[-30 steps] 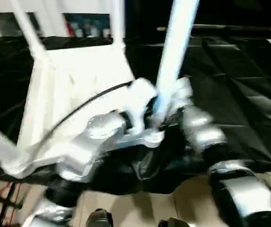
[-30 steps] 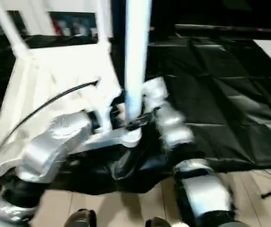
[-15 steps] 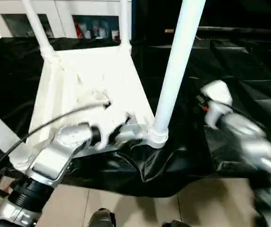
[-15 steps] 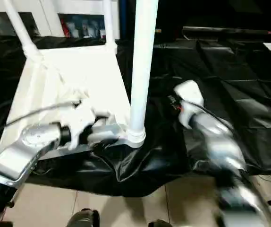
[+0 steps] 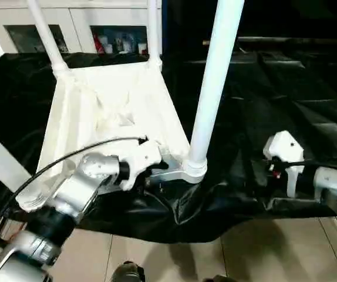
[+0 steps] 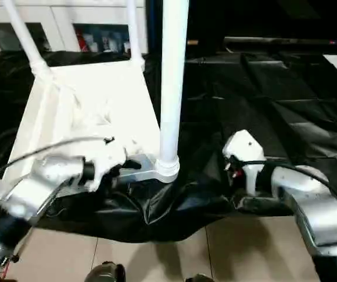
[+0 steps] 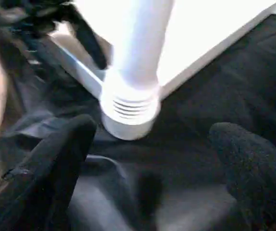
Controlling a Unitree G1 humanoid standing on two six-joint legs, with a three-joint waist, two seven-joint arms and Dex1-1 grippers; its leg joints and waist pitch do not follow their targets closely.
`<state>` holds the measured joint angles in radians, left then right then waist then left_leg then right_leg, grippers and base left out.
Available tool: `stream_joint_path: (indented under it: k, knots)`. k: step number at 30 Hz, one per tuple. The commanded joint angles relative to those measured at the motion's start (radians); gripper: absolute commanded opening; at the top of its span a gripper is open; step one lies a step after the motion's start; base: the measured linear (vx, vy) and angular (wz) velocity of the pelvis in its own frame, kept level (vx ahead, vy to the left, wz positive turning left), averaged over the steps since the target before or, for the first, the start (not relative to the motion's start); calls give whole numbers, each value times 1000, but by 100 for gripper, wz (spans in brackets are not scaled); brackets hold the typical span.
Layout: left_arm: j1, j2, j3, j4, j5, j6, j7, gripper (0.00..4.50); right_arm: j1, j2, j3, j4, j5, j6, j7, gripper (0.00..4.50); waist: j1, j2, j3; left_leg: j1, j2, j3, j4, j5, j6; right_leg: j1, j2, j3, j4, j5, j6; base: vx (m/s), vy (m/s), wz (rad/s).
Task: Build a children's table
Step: Rotate leg to tighten
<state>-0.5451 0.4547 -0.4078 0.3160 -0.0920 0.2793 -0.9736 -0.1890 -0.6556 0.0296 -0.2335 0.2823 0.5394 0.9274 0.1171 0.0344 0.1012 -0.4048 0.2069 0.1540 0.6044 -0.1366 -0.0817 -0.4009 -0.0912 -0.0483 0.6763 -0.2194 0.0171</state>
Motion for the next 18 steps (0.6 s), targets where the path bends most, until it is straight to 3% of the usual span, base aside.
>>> stream_joint_path:
  k: [1,10,18]
  knots:
    - [-22,-4,8,42,8,14,-14,245,5,-5,4,-22,22,29,3,450,7,-14,-78,19,1,4,-69,-301,-2,38,-39,33,-125,-351,-155,0,0,0]
    - [-50,-12,-3,132,38,59,-15,181,26,0,8,-36,20,54,-22,450,9,-11,-88,20,3,5,-67,-281,1,41,-37,36,-118,-270,-182,0,0,0]
    - [-36,-13,15,99,13,89,-44,106,29,-2,6,-32,25,59,-19,450,10,-16,-91,22,3,5,-68,-310,-5,38,-40,34,-128,-374,-147,0,0,0]
